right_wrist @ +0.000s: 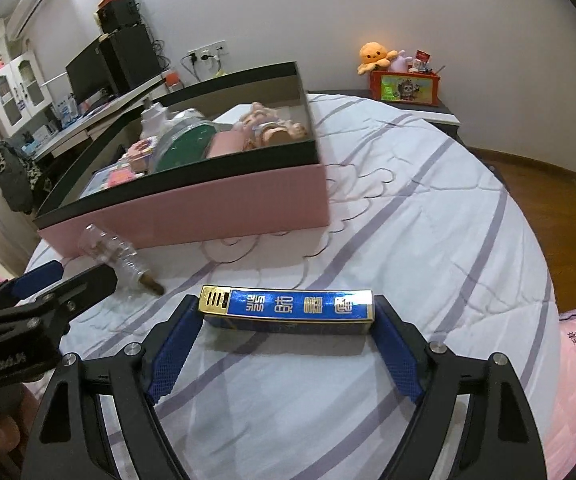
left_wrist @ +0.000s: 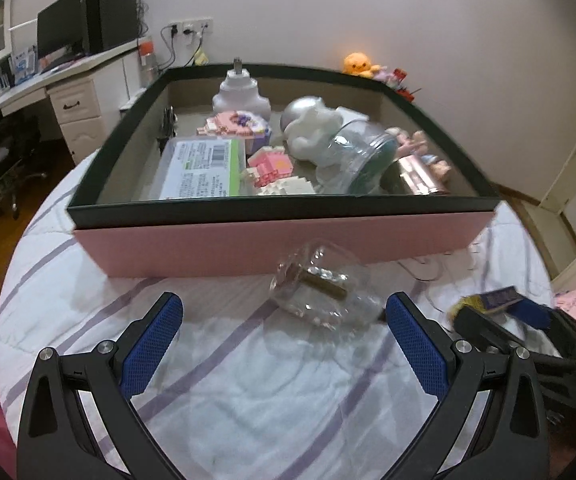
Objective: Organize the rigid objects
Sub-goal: 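Grasp the blue-and-gold box with the right tool while the left tool grasps the clear glass bottle, then lower the glass bottle and blue box into the pink box and release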
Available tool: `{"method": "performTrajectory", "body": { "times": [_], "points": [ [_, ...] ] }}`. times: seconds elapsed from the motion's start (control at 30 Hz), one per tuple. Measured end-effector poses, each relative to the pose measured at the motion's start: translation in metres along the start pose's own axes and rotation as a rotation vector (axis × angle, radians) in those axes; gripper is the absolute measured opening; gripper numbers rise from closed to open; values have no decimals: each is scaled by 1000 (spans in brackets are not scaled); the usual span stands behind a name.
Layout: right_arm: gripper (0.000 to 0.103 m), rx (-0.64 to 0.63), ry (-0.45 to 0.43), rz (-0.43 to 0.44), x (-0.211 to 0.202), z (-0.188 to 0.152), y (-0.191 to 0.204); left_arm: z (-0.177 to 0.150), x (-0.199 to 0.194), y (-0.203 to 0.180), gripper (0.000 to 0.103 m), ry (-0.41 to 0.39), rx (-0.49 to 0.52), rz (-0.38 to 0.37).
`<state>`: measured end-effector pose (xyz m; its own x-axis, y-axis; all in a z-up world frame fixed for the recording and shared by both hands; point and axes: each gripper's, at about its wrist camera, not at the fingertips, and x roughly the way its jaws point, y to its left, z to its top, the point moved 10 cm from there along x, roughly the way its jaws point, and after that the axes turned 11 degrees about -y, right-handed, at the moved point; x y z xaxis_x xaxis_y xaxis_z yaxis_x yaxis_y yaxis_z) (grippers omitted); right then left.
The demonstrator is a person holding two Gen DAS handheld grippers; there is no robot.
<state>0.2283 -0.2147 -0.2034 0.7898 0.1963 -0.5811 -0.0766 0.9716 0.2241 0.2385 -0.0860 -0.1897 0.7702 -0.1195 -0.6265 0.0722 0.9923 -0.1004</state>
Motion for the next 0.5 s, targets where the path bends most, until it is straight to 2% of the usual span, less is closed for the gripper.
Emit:
{"method": "performTrajectory", "body": {
  "times": [0.13, 0.17, 0.23, 0.27, 0.3, 0.5],
  "points": [
    [85, -11, 3, -1, 2, -1, -1, -3, 17, -7, 100, 26, 2, -16],
    [85, -7, 3, 3, 2, -1, -1, -3, 18, -9, 95, 29, 7, -21],
    [85, -1, 2, 9, 2, 0, -2, -2, 18, -13, 75, 26, 13, -49],
    [85, 1, 1, 10, 3, 0, -2, -2, 18, -12, 73, 26, 11, -47],
    [85, 2, 1, 11, 2, -1, -2, -2, 16, -11, 65, 23, 1, -65],
    [85, 7, -3, 17, -1, -1, -1, -5, 1, -6, 64, 19, 7, -91]
  ]
}}
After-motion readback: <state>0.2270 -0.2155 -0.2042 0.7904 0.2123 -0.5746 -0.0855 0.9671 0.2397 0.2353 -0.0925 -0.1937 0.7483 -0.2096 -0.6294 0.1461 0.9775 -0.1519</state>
